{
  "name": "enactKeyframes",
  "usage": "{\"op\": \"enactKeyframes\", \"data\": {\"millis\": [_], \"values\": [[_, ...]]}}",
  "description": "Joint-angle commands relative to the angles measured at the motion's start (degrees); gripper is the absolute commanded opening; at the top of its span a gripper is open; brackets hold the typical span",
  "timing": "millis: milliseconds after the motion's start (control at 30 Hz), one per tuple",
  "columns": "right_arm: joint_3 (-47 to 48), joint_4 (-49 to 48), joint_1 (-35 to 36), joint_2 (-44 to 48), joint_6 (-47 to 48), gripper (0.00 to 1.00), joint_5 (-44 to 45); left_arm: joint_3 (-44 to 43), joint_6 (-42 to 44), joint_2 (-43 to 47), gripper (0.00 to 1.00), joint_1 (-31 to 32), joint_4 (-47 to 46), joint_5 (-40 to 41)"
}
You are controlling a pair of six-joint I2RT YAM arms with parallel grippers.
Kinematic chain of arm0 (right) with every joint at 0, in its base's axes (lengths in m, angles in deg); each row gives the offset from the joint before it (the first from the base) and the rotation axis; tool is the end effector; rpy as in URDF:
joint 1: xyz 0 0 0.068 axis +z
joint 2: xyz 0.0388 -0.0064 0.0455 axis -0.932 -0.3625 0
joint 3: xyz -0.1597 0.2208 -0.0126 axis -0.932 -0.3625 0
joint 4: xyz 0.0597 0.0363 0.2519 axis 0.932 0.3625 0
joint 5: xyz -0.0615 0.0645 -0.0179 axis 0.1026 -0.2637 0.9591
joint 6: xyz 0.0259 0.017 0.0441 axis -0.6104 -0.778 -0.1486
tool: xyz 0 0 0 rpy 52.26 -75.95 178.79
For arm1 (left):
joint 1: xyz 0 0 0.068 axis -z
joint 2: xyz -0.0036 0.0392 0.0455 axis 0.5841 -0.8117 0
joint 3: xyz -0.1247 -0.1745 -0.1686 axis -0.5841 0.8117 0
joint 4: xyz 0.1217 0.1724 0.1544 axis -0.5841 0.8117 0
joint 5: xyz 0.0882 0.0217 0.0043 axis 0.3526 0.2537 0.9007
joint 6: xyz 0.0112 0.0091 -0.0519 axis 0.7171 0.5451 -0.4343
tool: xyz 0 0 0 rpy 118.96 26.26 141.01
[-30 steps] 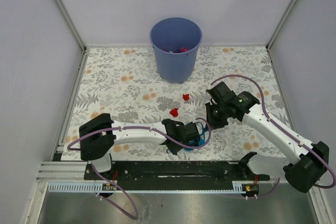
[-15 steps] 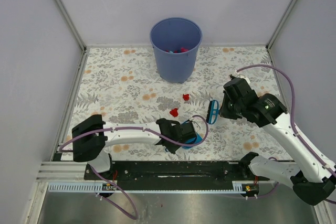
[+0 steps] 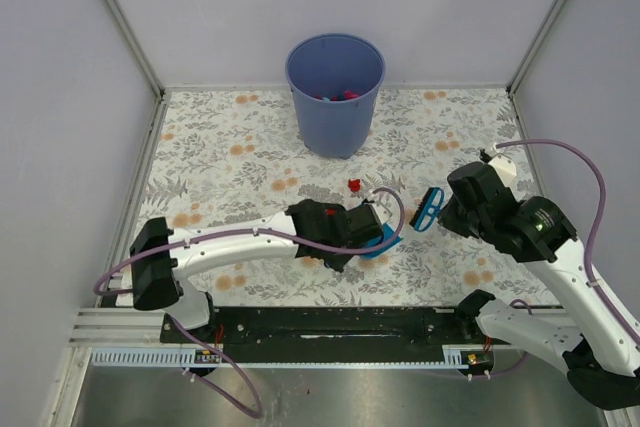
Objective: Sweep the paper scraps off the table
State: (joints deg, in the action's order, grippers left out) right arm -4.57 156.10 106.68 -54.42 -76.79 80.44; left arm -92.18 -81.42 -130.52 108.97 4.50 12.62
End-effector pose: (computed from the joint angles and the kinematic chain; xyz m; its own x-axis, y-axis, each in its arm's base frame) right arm 0.1128 0.0708 0.3771 -0.6854 0.3850 -0.6180 0.2439 0.9211 0.3033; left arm 0.0993 -0.2997 0.2738 -0.5811 0.6959 -0.4219 0.7424 0.6657 0.0755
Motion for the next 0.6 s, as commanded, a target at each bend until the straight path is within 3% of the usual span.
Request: {"op": "enactKeyframes", "data": {"millis": [0,267,567], "values": [[0.2,3.8,0.4,1.9,-6.4,0.00,5.0,-11.0,0.2,-0.6,0.00,-2.3,7.4,0.3],[-5.2,3.1,0.3,5.8,-9.3,0.00,3.4,-31.9,1.5,-8.7,0.00,-5.5,19.2,0.3],[-8.3,0.4,0.2,7.6,-10.0,0.00,0.9,-47.4,0.2,-15.5,0.00,-10.8,27.1,-1.8]]}}
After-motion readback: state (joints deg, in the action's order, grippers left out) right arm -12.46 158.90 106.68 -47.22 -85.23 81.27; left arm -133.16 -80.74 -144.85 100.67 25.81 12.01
